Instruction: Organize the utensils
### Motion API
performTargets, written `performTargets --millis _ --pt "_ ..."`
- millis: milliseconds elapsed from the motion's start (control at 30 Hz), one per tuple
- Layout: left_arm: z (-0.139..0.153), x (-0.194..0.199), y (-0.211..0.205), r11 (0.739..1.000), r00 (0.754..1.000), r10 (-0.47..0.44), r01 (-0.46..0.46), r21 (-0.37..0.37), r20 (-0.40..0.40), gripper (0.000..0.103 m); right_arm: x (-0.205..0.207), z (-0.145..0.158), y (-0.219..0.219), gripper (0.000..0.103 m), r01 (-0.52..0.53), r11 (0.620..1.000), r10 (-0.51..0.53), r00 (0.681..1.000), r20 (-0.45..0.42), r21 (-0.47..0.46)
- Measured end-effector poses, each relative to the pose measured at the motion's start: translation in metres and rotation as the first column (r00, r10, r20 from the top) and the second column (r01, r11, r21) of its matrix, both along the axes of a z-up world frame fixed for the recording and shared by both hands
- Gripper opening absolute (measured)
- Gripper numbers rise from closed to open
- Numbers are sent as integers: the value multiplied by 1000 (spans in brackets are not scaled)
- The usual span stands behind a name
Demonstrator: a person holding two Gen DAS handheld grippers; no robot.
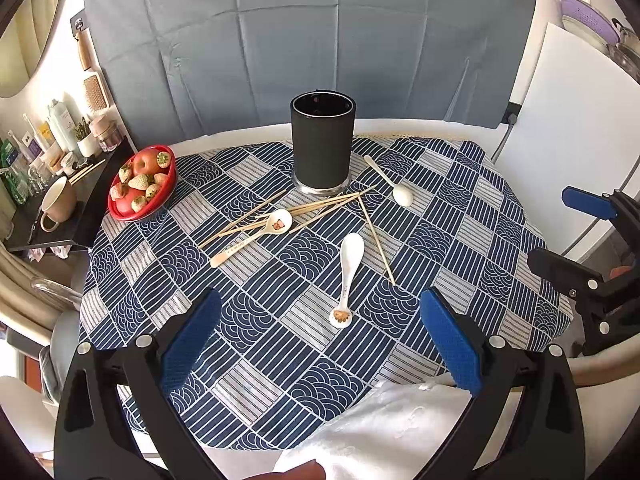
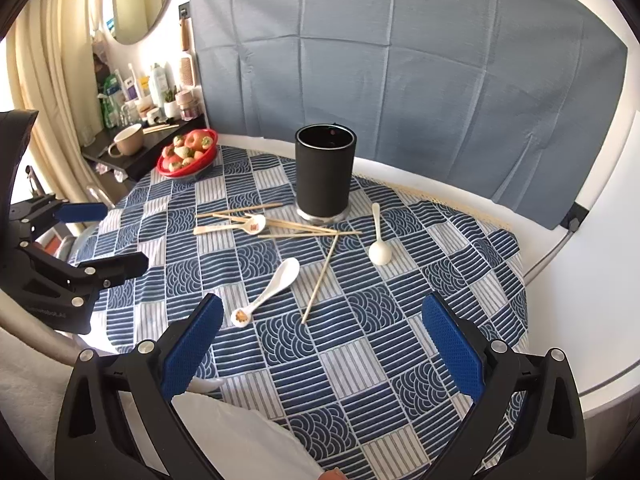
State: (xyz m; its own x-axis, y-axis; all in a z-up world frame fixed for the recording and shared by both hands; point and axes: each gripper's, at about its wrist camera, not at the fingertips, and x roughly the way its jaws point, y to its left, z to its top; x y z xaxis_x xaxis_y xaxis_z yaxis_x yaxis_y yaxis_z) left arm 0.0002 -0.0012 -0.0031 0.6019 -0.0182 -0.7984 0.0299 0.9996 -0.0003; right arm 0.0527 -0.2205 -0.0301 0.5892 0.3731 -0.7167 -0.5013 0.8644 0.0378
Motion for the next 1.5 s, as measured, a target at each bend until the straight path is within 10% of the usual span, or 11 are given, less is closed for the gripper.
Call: performTargets --millis 1500 --pt "-23 70 31 985 970 -170 164 -50 -175 97 54 -24 36 95 38 990 -61 984 -167 -139"
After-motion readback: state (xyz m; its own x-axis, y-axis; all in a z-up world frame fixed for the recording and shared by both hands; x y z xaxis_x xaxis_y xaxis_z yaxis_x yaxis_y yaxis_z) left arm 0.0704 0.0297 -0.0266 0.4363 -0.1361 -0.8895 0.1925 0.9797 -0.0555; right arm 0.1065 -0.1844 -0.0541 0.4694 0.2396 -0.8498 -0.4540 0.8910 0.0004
